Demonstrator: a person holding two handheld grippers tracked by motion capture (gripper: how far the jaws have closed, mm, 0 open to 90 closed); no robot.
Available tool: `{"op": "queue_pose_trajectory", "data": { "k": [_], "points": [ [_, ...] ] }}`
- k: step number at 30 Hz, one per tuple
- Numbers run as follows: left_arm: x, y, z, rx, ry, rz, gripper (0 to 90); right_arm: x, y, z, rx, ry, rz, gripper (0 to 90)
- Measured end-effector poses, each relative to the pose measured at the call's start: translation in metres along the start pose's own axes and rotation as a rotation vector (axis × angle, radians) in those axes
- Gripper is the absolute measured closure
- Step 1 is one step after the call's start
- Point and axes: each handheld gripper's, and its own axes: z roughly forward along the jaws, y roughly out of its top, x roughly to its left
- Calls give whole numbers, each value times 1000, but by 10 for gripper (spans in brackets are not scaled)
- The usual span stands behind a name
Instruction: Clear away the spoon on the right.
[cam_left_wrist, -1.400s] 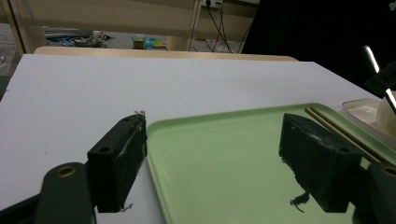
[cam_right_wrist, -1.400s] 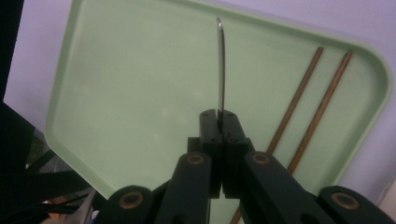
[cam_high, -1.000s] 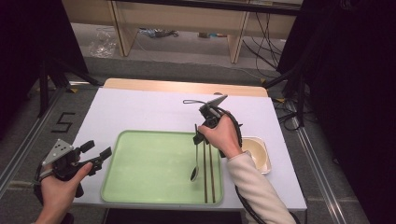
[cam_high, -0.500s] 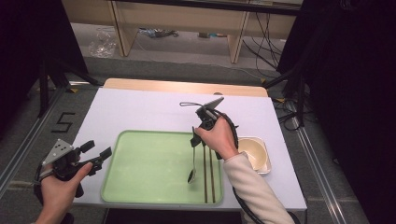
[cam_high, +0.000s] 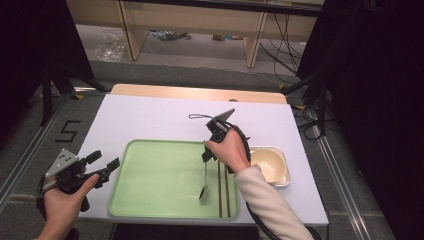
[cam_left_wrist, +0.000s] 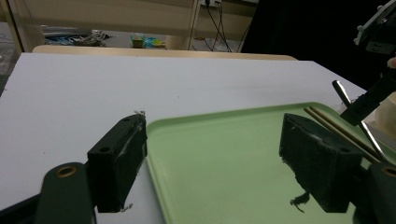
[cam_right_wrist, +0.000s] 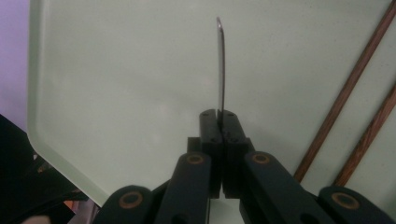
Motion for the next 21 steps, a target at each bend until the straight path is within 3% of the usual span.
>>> {"op": "queue_pose_trajectory", "data": {
  "k": [3, 4, 7, 9, 10, 11, 12, 14, 15, 16, 17, 21],
  "points": [
    [-1, 0, 0, 2, 3, -7, 229, 1, 0, 4, 6, 2, 21, 900],
    [0, 0, 0, 3, 1, 1, 229, -1, 1, 5, 1, 2, -1, 900],
    [0, 0, 0, 4, 1, 0, 229, -2, 0, 7, 4, 3, 19, 900],
    [0, 0, 0, 4, 1, -1, 228, -4, 1, 10, -3, 6, 7, 900],
    [0, 0, 0, 4, 1, -1, 229, -2, 1, 10, 17, 4, 56, 900],
    [0, 0, 0, 4, 1, -1, 229, -3, 1, 13, 7, -4, 59, 900],
    [0, 0, 0, 4, 0, -1, 229, -6, 1, 17, -14, 1, 30, 900],
    [0, 0, 0, 3, 0, -2, 229, -5, 1, 19, 19, -8, 64, 900],
    [0, 0, 0, 3, 1, -2, 229, -6, 1, 23, -10, -10, 54, 900],
    [0, 0, 0, 3, 0, -2, 229, -8, 1, 25, -5, -11, 38, 900],
    [0, 0, 0, 3, 0, -2, 229, -5, 0, 26, 4, -16, 93, 900],
    [0, 0, 0, 4, -1, -2, 228, -5, 0, 30, 12, -29, 89, 900]
  ]
}}
